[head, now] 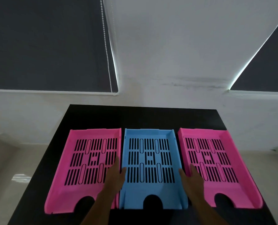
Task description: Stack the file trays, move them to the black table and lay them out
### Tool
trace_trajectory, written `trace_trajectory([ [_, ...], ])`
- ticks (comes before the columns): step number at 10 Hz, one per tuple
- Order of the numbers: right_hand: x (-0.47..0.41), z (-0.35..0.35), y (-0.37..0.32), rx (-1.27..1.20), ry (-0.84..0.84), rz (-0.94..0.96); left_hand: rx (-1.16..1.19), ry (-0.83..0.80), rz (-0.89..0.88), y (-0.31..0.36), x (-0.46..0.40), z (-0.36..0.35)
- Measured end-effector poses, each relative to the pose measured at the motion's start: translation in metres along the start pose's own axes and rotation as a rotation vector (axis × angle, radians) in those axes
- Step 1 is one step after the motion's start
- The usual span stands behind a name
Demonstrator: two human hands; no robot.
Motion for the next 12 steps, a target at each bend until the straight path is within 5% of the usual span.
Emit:
trace_trajectory([
  [12,-0.029,0.019,-0.068,0.004,-0.120,0.093,0.013,0.078,-0.094,0.046,-0.033,-0.015],
])
Point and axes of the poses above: each hand's wrist, its own x-axis away from the middle knuckle, its own z-axis out of the back of the hand, y = z × x, the point moved 8 cm from there along -x, towards the middle knuckle, and after that the axes turned 11 degrees about z, right-handed, at the moved point
